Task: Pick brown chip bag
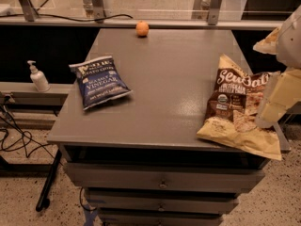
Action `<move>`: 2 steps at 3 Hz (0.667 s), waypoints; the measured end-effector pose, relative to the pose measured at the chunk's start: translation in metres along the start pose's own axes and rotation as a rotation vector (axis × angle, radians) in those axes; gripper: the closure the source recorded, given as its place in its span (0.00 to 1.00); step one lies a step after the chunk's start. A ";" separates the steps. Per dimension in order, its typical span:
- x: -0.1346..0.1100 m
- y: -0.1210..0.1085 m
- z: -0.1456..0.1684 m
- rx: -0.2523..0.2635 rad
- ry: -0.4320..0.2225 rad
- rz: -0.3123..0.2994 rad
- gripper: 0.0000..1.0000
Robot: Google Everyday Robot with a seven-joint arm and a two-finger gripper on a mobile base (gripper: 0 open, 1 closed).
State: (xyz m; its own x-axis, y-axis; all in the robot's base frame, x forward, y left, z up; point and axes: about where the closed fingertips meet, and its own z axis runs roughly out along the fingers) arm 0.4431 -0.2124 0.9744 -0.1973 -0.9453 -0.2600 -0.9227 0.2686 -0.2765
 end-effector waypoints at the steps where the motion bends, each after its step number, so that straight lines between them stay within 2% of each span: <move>1: 0.000 -0.013 0.015 0.056 -0.093 0.006 0.00; 2: 0.002 -0.039 0.031 0.117 -0.155 0.017 0.00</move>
Offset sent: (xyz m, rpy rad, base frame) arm 0.0830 -0.0158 -0.0319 0.1901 -0.2288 -0.0151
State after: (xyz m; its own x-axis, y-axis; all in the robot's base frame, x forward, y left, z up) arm 0.4885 -0.2191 0.9563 -0.1507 -0.9030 -0.4024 -0.8733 0.3124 -0.3739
